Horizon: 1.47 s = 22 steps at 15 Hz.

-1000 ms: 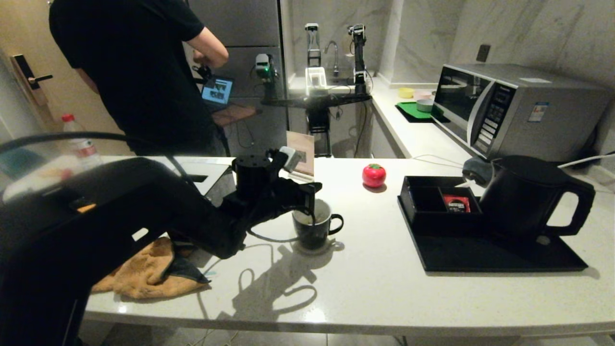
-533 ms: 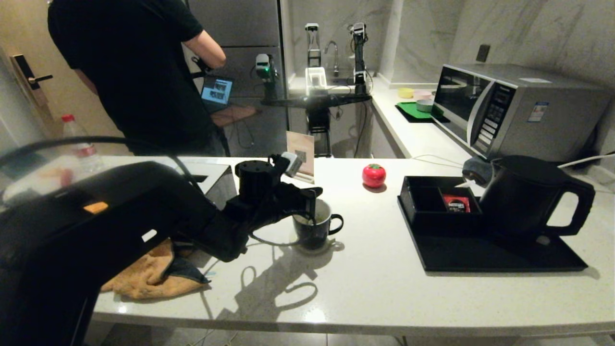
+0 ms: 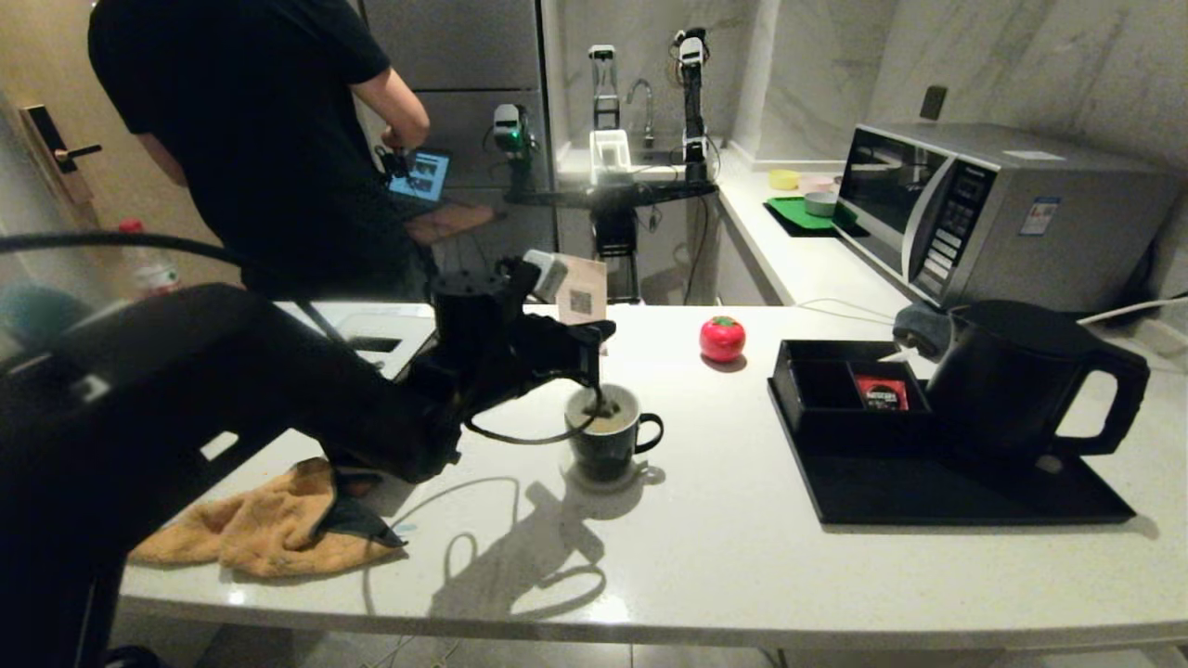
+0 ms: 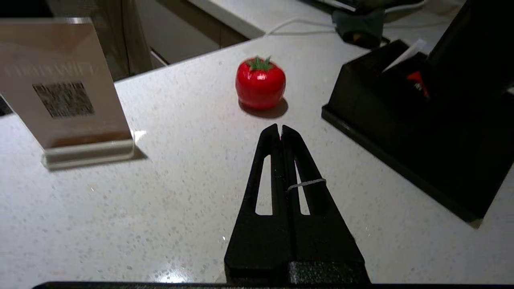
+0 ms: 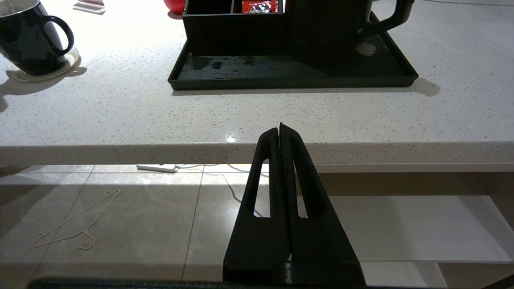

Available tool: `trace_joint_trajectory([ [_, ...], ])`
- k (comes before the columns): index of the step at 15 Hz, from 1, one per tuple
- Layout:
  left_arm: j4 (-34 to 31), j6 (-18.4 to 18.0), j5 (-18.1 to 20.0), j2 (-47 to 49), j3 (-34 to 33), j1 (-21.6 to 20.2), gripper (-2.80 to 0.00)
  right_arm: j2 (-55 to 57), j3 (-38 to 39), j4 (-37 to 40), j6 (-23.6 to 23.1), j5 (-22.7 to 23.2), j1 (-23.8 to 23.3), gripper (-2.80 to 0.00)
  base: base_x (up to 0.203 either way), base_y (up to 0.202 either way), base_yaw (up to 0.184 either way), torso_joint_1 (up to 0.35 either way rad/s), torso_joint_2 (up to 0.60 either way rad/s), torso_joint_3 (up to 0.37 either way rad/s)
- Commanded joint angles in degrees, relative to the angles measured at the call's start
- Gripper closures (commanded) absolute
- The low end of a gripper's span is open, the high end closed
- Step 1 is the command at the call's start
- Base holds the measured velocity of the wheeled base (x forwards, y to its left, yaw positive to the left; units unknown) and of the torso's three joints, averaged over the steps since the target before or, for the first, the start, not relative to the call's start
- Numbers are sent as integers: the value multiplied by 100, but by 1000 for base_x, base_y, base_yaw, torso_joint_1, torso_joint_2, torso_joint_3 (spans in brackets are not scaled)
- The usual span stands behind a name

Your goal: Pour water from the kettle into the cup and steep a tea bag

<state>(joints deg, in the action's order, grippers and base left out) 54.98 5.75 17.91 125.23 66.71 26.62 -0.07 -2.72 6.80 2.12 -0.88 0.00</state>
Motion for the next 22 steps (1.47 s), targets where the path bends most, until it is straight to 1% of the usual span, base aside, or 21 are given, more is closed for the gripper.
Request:
trace_joint_trajectory([
  [1,26,5,11,-388,-6,7,0,7,-1,5,8,0,-9,0,0,0,0,0,0,0],
  [4,-21,5,11,-577,-9,-23,0,7,-1,5,8,0,0,0,0,0,0,0,0,0],
  [7,-23,5,20,-573,-24,-78,0,7,-1,5,6,0,-1,0,0,0,0,0,0,0],
  [12,26,5,21,-315,-156,-70,0,7,-1,5,-1,0,0,0,0,0,0,0,0,0],
  [19,52,-8,33,120,-230,57,0,7,-1,5,8,0,-9,0,0,0,0,0,0,0],
  [22,172,-4,11,313,-268,128,0,7,-7,5,1,0,-9,0,0,0,0,0,0,0],
])
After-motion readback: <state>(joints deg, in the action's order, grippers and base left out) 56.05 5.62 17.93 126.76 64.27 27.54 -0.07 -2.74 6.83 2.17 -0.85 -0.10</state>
